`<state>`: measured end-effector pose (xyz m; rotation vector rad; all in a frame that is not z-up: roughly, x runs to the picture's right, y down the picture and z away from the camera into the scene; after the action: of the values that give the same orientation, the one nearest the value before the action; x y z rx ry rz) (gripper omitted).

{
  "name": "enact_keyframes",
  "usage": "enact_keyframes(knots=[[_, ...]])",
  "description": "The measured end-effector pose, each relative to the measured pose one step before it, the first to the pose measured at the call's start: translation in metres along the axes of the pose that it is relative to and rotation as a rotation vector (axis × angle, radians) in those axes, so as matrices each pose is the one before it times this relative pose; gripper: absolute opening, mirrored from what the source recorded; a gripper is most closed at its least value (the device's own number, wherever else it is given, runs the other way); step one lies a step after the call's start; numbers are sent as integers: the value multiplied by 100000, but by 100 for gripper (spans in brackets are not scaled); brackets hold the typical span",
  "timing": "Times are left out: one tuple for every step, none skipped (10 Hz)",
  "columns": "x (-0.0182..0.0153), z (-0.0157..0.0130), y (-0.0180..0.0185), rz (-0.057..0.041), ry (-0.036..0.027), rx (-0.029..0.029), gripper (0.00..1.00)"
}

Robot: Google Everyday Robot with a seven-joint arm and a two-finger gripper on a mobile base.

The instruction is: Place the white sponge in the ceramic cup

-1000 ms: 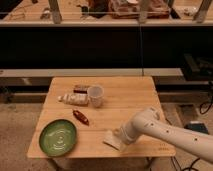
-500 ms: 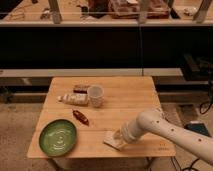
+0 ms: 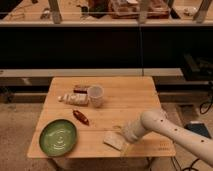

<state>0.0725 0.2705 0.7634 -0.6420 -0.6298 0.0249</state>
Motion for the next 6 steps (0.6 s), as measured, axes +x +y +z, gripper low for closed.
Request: enact_keyframes(knots=[[409, 220, -7, 112, -728, 154, 80], [289, 172, -69, -171, -815, 199, 80], [394, 323, -114, -150, -1200, 94, 80], [154, 103, -76, -63, -429, 4, 80], [207, 185, -90, 151, -560, -175, 80], [149, 90, -138, 330, -535, -136, 80]])
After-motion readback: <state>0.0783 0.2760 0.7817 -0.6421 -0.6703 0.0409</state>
